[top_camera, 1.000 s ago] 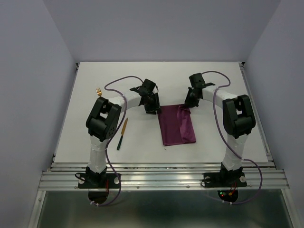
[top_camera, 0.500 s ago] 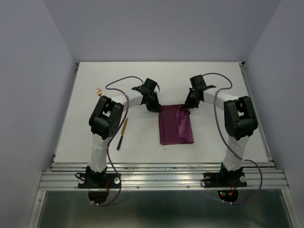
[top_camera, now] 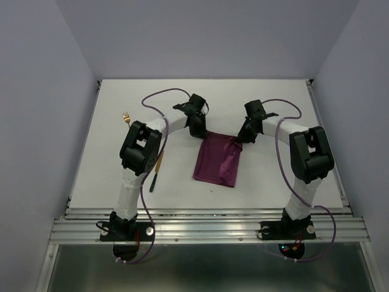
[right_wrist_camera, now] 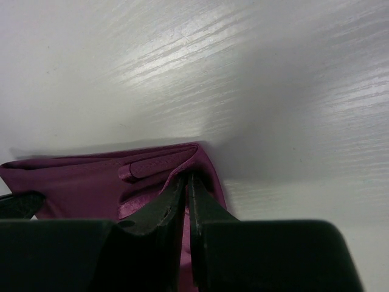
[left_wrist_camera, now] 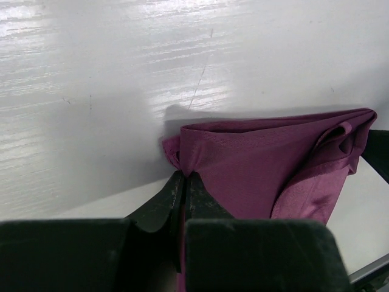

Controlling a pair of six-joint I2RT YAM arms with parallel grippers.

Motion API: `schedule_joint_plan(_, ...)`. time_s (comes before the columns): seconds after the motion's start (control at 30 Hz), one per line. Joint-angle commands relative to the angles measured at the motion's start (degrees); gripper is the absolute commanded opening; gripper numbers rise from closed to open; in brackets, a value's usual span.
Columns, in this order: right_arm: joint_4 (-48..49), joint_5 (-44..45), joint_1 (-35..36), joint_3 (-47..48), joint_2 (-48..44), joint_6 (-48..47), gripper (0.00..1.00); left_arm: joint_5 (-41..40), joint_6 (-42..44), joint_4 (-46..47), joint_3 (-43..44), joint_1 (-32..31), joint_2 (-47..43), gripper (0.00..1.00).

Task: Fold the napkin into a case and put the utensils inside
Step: Pick up the 2/3-rectangle-folded napkin from the center of the board.

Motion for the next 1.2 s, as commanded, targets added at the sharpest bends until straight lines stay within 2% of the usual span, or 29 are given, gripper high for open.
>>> schedule_joint_plan(0.0,-1.5,2.2,1.0,-1.0,-2.6,1.9,0.12,0.1,4.7,-3.6,3.0,-0.6,-1.2,0.0)
schedule_joint_plan(0.4,-0.6,2.2,1.0,-1.4,-3.3,6.7,0.12,3.8,2.4,-4.2,6.5,-4.1,-3.3,0.0)
schedule_joint_plan(0.83,-2.4,4.1,1.5,-1.4,-3.5,10.0,0.12,4.1,-0.7,-4.5,9.4,-6.2,-4.3,0.0)
schedule_joint_plan(1.17,-2.6,4.5,1.5,-2.4,-3.6,12.9,0.12,6.9,-6.6,-1.2,9.2,-7.4,-3.3,0.0)
